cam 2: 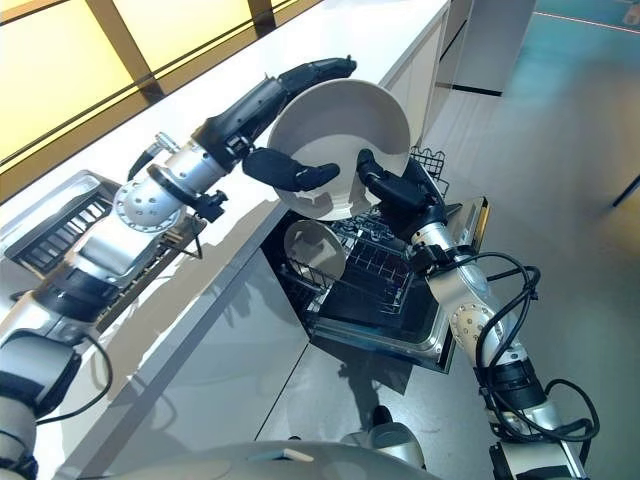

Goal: Pick up plates and place into dishwasher.

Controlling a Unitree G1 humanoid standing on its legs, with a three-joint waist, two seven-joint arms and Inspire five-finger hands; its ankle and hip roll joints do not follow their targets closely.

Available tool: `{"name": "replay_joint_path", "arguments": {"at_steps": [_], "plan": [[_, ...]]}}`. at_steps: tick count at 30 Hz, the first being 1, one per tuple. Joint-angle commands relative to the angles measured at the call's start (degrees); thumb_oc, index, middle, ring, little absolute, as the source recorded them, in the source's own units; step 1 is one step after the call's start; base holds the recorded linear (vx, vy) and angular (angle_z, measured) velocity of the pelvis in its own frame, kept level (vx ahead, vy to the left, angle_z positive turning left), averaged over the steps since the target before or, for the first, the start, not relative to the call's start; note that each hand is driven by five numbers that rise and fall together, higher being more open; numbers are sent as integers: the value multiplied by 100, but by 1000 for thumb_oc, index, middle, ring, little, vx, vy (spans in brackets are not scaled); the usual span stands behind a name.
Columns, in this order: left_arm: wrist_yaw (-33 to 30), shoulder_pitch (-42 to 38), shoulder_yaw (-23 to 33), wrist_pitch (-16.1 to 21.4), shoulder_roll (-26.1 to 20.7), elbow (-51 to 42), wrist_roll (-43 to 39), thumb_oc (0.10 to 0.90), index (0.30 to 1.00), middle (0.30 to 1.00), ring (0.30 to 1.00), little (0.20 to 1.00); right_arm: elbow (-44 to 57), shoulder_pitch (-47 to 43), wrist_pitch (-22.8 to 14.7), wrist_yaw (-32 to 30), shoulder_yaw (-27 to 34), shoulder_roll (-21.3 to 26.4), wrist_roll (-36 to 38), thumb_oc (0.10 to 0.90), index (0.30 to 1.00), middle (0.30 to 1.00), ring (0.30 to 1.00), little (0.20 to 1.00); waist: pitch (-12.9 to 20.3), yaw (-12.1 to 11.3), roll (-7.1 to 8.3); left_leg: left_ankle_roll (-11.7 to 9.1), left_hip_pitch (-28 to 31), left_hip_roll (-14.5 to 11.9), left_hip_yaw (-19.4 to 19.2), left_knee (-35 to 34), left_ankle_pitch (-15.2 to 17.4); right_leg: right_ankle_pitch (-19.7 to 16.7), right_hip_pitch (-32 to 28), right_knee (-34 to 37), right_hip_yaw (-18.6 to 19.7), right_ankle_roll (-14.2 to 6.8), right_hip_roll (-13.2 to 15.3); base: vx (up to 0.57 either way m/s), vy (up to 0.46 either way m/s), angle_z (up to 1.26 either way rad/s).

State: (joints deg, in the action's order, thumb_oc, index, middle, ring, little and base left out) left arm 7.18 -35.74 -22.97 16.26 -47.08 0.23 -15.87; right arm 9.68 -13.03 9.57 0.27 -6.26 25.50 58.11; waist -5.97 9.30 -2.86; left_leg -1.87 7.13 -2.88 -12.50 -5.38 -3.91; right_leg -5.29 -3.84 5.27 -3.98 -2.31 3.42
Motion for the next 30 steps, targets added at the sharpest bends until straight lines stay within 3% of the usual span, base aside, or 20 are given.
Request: {"name": "replay_joint_path", "arguments": {"at_steps": [1, 5, 7, 14, 17, 19, 24, 30], "plan": [[-122, 257, 1451, 382, -591, 145, -728, 800, 900, 900, 900, 900, 354, -203, -943, 153, 872, 203, -138, 100, 300, 300, 300, 200, 418, -216, 57, 21, 68, 224, 247, 38, 347, 80, -168, -27, -329, -396, 23, 3, -8, 11], [-55, 742, 1978, 493, -489, 6, -1012, 800, 900, 900, 900, 900, 164, -88, -1063, 76, 1024, 283, -480, 100, 300, 300, 300, 200, 425, -275, 50, 18, 48, 234, 312, 38, 336, 92, -181, -27, -366, -382, 26, 16, -4, 15], [-205, 1058, 2307, 613, -460, -103, -851, 800, 900, 900, 900, 900, 19, -14, -1286, -213, 1195, 387, -996, 100, 300, 300, 300, 200, 414, -338, 73, 11, 30, 242, 369, 38, 330, 106, -195, -27, -392, -376, 31, 24, -14, 6], [-307, 1953, 3027, 488, -424, -374, -691, 800, 900, 900, 900, 900, -338, 289, -1667, -975, 1764, 835, -2240, 100, 300, 300, 300, 200, 375, -431, 127, 20, -30, 271, 462, 38, 259, 64, -182, -27, -430, -361, 35, 6, -6, 8], [-411, 2180, 3154, 414, -339, -432, -614, 800, 900, 900, 900, 900, -509, 373, -1877, -1360, 1967, 1060, -3151, 100, 300, 300, 300, 200, 356, -454, 148, 27, -2, 290, 520, 38, 332, 123, -223, -27, -428, -375, 25, 17, -7, 6], [-613, 2213, 3132, 592, -330, -443, -574, 800, 900, 900, 900, 900, -696, 315, -1971, -1923, 2027, 1362, -4036, 100, 300, 300, 300, 200, 339, -477, 173, 41, -2, 310, 551, 38, 344, 122, -227, -27, -433, -376, 23, 1, -3, 2], [-714, 2199, 3016, 625, -246, -647, -318, 800, 900, 900, 900, 900, -1050, 102, -1684, -2656, 1968, 1756, -5353, 100, 300, 300, 300, 200, 306, -569, 204, 56, -2, 337, 607, 38, 361, 132, -255, -27, -444, -374, 8, 0, 0, 0], [-535, 2146, 2748, 553, -261, -858, -373, 800, 900, 900, 900, 900, -1389, -186, -1229, -2550, 1469, 2135, -6386, 100, 300, 300, 300, 200, 271, -695, 246, 71, -9, 357, 673, 38, 368, 138, -277, -27, -518, -383, 22, 4, -22, 1]]}}
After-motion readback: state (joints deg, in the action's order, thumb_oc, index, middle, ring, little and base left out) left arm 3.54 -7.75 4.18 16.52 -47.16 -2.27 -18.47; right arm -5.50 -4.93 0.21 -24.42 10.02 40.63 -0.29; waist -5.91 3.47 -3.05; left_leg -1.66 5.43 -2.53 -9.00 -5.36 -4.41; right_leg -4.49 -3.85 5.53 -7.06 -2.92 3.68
